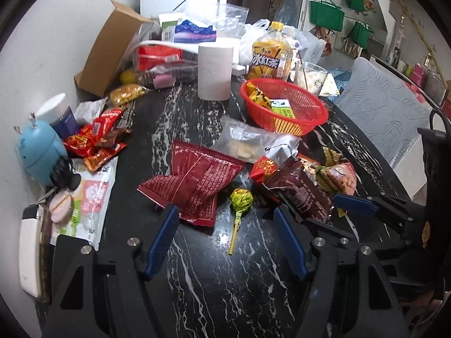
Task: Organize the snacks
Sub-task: 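Withdraw both tools from the basket back toward the remaining snacks, then grasp the brown wafer packet with right tool while left tool grasps red chip bag, then lift both held packets and carry them toward the red basket, then open right tool to drop brown packet in basket while left tool releases red bag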
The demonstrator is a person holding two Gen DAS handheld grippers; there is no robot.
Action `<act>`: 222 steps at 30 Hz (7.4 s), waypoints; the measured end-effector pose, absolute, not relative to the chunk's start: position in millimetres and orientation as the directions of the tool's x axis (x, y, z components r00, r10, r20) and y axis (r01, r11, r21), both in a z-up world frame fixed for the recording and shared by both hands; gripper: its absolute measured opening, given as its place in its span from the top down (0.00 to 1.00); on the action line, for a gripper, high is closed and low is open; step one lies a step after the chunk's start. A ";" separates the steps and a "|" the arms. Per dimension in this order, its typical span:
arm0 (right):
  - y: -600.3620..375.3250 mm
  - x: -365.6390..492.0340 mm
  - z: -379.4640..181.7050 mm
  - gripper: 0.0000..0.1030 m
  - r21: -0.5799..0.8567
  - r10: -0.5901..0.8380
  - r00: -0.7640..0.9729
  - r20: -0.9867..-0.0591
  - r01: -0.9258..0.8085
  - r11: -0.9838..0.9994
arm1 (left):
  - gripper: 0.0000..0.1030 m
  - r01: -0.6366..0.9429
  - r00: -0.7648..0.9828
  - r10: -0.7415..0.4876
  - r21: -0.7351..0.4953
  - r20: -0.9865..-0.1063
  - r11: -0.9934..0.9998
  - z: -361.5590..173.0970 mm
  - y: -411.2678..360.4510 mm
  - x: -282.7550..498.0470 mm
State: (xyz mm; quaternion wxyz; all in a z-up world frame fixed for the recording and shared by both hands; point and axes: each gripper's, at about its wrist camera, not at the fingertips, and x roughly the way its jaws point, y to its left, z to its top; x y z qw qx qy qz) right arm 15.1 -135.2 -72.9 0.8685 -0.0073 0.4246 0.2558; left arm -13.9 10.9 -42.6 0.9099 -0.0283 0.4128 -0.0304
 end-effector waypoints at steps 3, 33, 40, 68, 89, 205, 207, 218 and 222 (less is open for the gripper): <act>-132.1 24.4 -80.7 0.36 0.209 0.434 0.490 -0.756 -0.449 0.869 | 0.33 0.041 0.643 -0.094 -0.088 -0.760 0.995 -49.5 11.8 -7.5; -141.8 45.8 -72.0 0.55 0.256 0.477 0.499 -0.723 -0.448 0.857 | 0.33 0.025 0.640 -0.065 -0.064 -0.766 0.998 -61.3 28.5 20.5; -137.8 51.2 -74.5 0.55 0.267 0.481 0.482 -0.732 -0.447 0.854 | 0.33 0.030 0.615 -0.070 -0.065 -0.785 0.997 -70.9 40.1 38.1; -137.9 71.2 -86.3 0.55 0.340 0.523 0.419 -0.743 -0.437 0.833 | 0.33 0.182 0.605 -0.097 0.018 -0.791 0.983 -63.6 32.8 92.2; -132.7 70.0 -91.3 0.55 0.343 0.529 0.392 -0.753 -0.453 0.823 | 0.33 0.187 0.491 -0.152 -0.066 -0.858 0.980 -84.6 36.4 79.7; -197.8 200.9 4.2 0.58 0.123 0.359 0.739 -0.570 -0.355 0.927 | 0.61 0.267 0.732 -0.205 -0.002 -0.649 0.964 -5.7 -73.2 209.8; -195.8 206.1 -8.8 0.58 0.125 0.358 0.717 -0.598 -0.357 0.926 | 0.61 0.262 0.723 -0.194 0.004 -0.664 0.965 -14.3 -74.1 213.5; -192.1 219.5 -43.2 0.57 0.146 0.352 0.671 -0.653 -0.344 0.928 | 0.61 0.227 0.684 -0.134 0.034 -0.717 0.973 -41.0 -73.3 229.0; -189.9 224.7 -51.8 0.57 0.151 0.346 0.650 -0.677 -0.338 0.929 | 0.60 0.214 0.690 -0.100 0.071 -0.716 0.974 -42.2 -75.2 230.9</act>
